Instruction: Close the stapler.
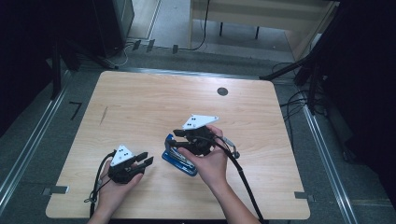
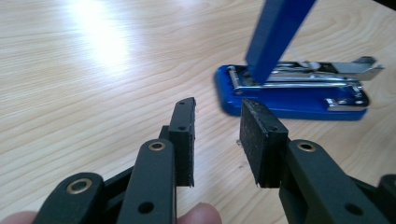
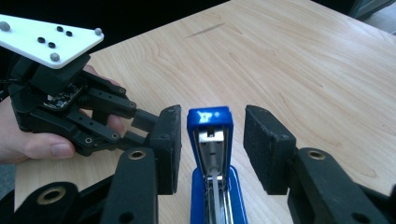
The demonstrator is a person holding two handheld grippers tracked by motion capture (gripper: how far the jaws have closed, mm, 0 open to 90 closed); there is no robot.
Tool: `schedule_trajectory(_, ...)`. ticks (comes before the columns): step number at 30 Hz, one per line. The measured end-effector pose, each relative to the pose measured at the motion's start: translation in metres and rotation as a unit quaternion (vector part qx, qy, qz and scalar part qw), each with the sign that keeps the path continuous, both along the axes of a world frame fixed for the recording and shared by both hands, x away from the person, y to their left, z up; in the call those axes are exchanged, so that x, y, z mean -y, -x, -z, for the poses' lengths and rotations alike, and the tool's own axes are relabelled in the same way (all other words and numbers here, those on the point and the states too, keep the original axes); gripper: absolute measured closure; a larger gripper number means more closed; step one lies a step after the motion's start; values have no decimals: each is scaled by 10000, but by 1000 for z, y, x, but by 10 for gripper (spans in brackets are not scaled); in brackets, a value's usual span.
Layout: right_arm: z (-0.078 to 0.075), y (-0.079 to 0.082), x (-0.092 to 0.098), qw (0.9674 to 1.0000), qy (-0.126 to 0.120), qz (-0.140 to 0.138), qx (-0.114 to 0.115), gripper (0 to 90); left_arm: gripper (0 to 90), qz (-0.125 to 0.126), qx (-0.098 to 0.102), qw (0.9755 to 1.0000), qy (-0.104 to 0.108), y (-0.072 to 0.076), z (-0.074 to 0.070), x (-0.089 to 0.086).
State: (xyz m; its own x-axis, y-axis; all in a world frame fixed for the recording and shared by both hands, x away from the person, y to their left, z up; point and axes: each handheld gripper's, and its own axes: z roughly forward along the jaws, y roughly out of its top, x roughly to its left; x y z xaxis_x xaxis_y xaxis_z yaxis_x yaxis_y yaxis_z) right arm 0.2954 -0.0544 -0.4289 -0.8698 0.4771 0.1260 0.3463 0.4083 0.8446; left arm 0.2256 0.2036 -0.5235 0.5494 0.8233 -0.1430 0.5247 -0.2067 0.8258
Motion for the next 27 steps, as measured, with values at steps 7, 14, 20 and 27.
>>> schedule_trajectory(7,-7,-4,-4,9999,-128,-82,27,671,668,-225,-6,9997,42,0,-1,-15)
schedule_trajectory(14,-8,-9,-11,9999,-139,-91,47,752,673,-378,2,9993,7,0,-1,-26)
schedule_trajectory(20,-7,-13,-17,9999,-55,-70,69,829,674,-567,12,9984,-34,0,-1,-40)
schedule_trajectory(27,-5,-14,-21,9999,53,-70,121,861,665,-730,27,9973,26,-1,0,-51)
